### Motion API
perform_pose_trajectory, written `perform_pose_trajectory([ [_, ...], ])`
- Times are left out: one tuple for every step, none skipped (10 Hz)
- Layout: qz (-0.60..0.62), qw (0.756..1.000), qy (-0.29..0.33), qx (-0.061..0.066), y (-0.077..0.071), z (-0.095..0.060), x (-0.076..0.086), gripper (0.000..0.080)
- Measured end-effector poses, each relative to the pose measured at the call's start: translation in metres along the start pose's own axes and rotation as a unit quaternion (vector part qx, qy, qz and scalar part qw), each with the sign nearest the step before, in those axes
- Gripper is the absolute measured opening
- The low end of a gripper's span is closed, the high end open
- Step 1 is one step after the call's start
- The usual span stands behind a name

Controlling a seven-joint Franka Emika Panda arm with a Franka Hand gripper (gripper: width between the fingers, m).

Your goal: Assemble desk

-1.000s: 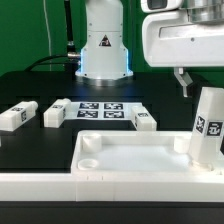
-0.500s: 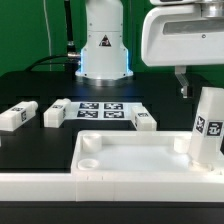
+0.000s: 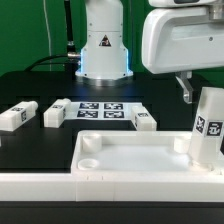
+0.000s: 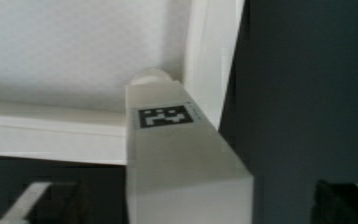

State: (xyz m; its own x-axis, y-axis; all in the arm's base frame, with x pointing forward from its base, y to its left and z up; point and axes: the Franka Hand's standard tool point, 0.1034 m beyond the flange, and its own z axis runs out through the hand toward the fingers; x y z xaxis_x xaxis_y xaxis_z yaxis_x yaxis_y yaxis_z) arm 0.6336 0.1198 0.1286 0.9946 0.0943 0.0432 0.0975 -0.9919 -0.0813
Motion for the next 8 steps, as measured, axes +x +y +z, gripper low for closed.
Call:
perform_pose_trajectory([
  [0.0,1.0,0.0,0.0,0.0,0.0,0.0,0.0471],
  [0.0,1.0,0.0,-0.001,0.0013,-0.0001,0.0002,0.0305],
  [0.001,1.0,0.0,-0.001,0.003,-0.0003,0.0004,0.0305],
  [0.001,1.0,0.0,-0.001,0.0033,-0.0003,0.0004,0.0301],
  [0.006,1.0,0.0,-0.001,0.0034,-0.0003,0.0004,0.0301],
  [0.009,1.0,0.0,-0.001,0.0036,-0.0003,0.0004,0.0301],
  [0.011,1.0,0.0,-0.001,0.0044,-0.0003,0.0004,0.0301],
  [0.049,0.999,-0.001,0.013,0.0076,-0.0007,0.0005,0.0301],
])
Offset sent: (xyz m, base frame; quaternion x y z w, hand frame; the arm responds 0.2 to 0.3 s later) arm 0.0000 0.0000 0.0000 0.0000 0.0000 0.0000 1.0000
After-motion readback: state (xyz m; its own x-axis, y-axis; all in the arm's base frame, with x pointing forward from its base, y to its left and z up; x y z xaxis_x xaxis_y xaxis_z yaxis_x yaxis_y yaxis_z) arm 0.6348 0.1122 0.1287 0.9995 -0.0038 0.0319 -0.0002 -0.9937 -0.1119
